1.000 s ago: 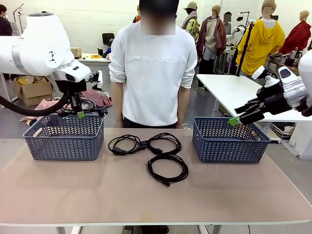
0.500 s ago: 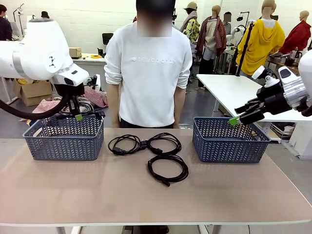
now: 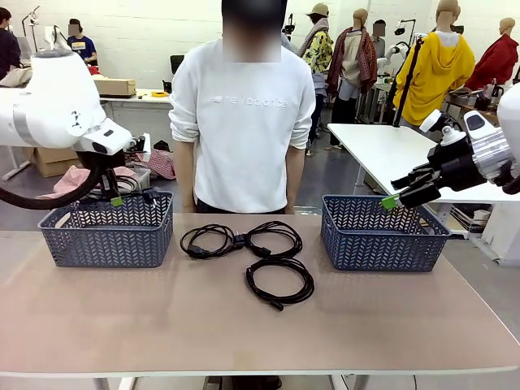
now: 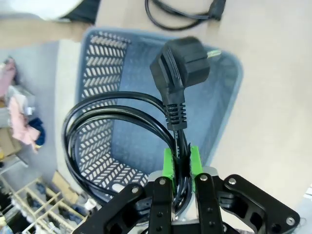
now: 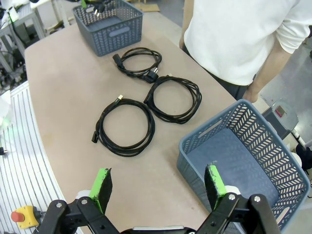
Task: Organize the cables according to human instructions.
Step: Pick up a bundle of cables and place it in the basket indicated by the human.
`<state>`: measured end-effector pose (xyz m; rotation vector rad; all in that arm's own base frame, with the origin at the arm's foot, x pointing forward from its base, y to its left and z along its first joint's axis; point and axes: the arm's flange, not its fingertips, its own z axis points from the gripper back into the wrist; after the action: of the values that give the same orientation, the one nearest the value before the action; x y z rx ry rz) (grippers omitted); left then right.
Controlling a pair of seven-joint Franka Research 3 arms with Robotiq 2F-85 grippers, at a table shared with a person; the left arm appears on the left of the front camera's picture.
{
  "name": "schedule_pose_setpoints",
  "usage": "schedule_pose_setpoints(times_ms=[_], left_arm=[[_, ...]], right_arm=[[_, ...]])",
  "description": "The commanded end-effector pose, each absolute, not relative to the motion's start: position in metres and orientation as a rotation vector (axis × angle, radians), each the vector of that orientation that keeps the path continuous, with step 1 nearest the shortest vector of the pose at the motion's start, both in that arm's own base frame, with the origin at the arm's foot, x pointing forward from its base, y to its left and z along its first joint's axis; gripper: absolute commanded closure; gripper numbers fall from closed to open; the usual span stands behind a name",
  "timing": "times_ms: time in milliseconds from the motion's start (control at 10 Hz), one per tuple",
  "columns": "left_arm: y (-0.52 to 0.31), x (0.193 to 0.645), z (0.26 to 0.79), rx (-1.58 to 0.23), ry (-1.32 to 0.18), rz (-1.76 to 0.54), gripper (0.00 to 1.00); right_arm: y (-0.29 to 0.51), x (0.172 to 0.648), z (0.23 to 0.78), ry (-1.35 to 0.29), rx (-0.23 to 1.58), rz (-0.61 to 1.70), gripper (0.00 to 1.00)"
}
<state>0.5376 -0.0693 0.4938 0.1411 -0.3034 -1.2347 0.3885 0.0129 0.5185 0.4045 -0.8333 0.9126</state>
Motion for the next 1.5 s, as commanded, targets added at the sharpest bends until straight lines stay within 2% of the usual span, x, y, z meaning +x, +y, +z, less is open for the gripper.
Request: schedule_pose_setpoints(times_ms=[0,700,800,900,1000,1100,1200,1300,1400], left_arm=[[-0.051,0.547,0.487,0.151,-0.302,-1.23,0.85],[-0.031,0.572,0.454,0.164,-0.311,-1.193,0.85],[-0.029,0.574,0.453,0.149,-0.302,-1.19,0.65],[-0.029,0.574,0.452,0.141,-0.299,-1.188,0.65],[-0.027,0.575,0.453,0.13,-0.295,-1.181,0.46],[-0.027,0.575,0.454,0.132,-0.293,-1.18,0.61],[-0.026,0.574,0.456,0.131,-0.287,-1.181,0.27],[-0.027,0.573,0.459,0.127,-0.28,-1.184,0.42],[-0.027,0.573,0.461,0.122,-0.272,-1.183,0.07]], right_arm=[[0.015,0.39,0.519,-0.848,0.423,0.911,0.0],[0.015,0.39,0.519,-0.848,0.423,0.911,0.0],[0.015,0.39,0.519,-0.848,0.423,0.911,0.0],[0.015,0.39,0.519,-0.848,0.423,0.911,0.0],[0.015,0.39,0.519,-0.848,0.423,0.911,0.0],[0.015,0.39,0.519,-0.848,0.423,0.911,0.0],[0.015,0.39,0.519,-0.848,0.423,0.911,0.0],[0.015,0.39,0.519,-0.848,0.423,0.911,0.0],[0.015,0.39,0.519,-0.848,0.423,0.911,0.0]])
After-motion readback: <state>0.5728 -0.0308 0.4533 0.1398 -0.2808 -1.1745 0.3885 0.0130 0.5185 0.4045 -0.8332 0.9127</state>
